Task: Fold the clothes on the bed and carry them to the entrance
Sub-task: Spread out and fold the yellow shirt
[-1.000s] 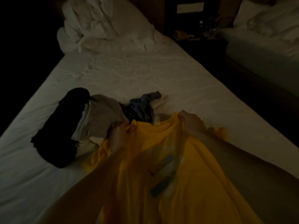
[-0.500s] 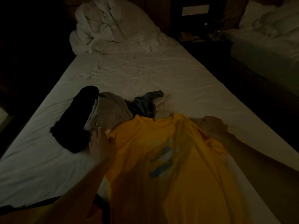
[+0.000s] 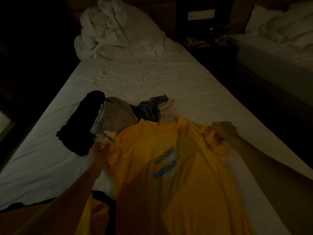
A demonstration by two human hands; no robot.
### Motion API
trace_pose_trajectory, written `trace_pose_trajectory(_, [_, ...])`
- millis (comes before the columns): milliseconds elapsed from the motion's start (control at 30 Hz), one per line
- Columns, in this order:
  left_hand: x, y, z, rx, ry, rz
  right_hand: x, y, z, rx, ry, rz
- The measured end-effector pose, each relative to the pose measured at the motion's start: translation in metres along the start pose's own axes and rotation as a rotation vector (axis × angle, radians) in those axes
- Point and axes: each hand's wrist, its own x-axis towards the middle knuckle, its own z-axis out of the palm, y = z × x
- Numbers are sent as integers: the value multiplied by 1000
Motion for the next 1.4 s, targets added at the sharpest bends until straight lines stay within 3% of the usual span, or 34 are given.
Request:
trace_pose_trajectory(167, [8, -5, -33, 129, 145, -31, -18, -29, -21, 144, 103, -52])
trace_pose_trajectory(333, [5, 4, -57, 99, 48, -49, -52, -80, 0, 121, 114, -166])
trace_pose_trajectory(500, [2, 10, -73, -246, -335, -210, -71, -100, 79, 89, -128, -137])
trace_pose_trajectory(633, [-18, 32, -74, -318, -290, -195, -101, -90, 129, 228, -465, 65])
trace_pose_trajectory(700, [-23, 47, -67, -317, -262, -165, -105, -76, 135, 182, -483, 33])
trace_pose_trajectory(900, [-51, 118, -3, -151, -260, -13, -118, -24, 97, -53, -304, -217])
trace_pose_trajectory(1000, [-75, 142, 42, -315, -429, -156, -131, 6, 67, -326, -314, -404])
trace_pose_trajectory(1100, [-96, 144, 69, -521, -645, -227, -144, 38, 49, -516, -311, -460])
trace_pose_trajectory(1200, [-106, 134, 70, -626, -609, -210, -156, 60, 42, -564, -320, -474])
trace_pose_trajectory(1300, [-117, 114, 55, -446, -508, -198, -170, 73, 36, -614, -310, -460])
trace_pose_trajectory(1400, [-134, 73, 35, 62, -396, -45, -192, 84, 26, -657, -280, -399])
